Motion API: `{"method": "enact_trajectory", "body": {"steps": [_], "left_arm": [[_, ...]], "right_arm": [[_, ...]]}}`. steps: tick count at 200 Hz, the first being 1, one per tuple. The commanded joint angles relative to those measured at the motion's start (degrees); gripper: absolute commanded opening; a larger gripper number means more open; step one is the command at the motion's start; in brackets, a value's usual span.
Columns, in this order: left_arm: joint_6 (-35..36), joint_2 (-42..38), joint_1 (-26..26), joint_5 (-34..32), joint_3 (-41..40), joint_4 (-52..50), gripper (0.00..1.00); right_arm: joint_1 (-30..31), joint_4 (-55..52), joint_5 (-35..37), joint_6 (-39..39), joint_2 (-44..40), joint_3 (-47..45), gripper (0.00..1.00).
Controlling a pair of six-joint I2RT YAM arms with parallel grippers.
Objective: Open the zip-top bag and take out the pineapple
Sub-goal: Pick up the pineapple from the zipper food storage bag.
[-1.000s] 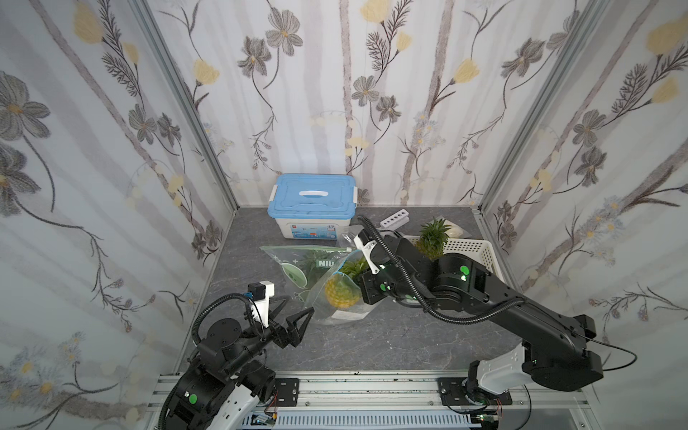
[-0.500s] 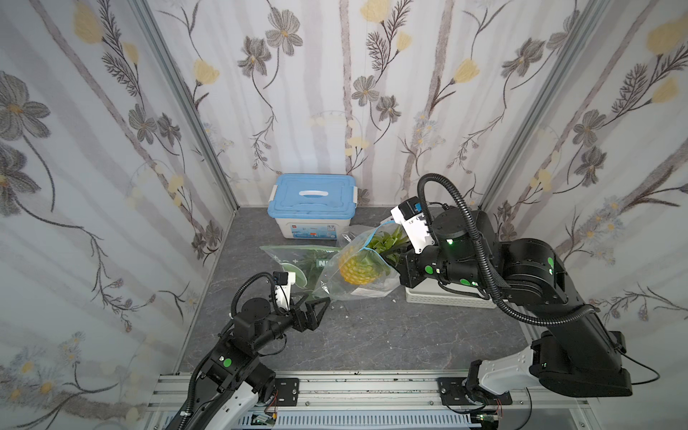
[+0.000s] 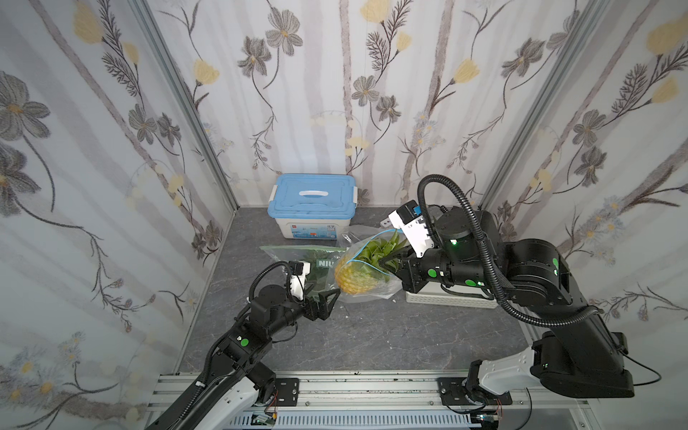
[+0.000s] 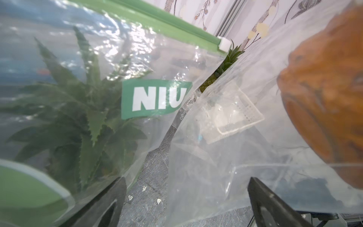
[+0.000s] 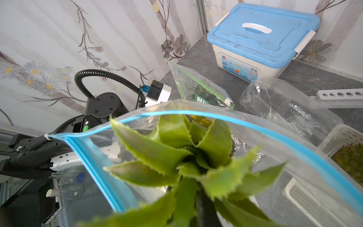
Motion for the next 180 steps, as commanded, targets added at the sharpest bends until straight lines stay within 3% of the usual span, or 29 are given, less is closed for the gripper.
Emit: {"method": "enact_trajectory", "body": {"steps": [1,12,19,37,54,88,122,180], "left_arm": [[2.4,0.98,-0.04,0.57,0.39,5.37,0.95],[2.91,1.39,-0.04,0.24,0.44,5.76,0.88],[3.21,1.68,-0.05,0.3,0.45,6.18,0.78],[3.5,2.3,-0.09,0.38,0.77,6.59,0.32],[3.68,2.28,-0.04,-0.05,1.23,6.1,0.0],[2.79,-2.55,-0.13,-6.14,2.32,0.25,0.0],[1.74,-9.13,-0.29,-15.4,6.43,-17.32,0.0],[-6.5,-12.3,-0.57,-29.58,5.11,-33.16,0.0]], "right_arm": [[0.08,5.72,-1.37,0.01,-0.57,0.52,0.0],[0.08,5.84,-1.4,0.11,-0.83,0.54,0.0],[0.08,5.92,-1.4,0.21,-1.03,0.52,0.0],[0.07,5.92,-1.31,0.37,-1.36,0.46,0.0],[0.1,5.57,-0.87,0.42,-1.43,0.35,0.0],[0.17,5.65,0.89,0.23,-2.15,-0.81,0.0],[0.08,5.09,4.01,-0.14,-3.22,-1.24,0.0],[0.04,6.29,8.36,-0.09,-7.23,-4.8,0.0]]}}
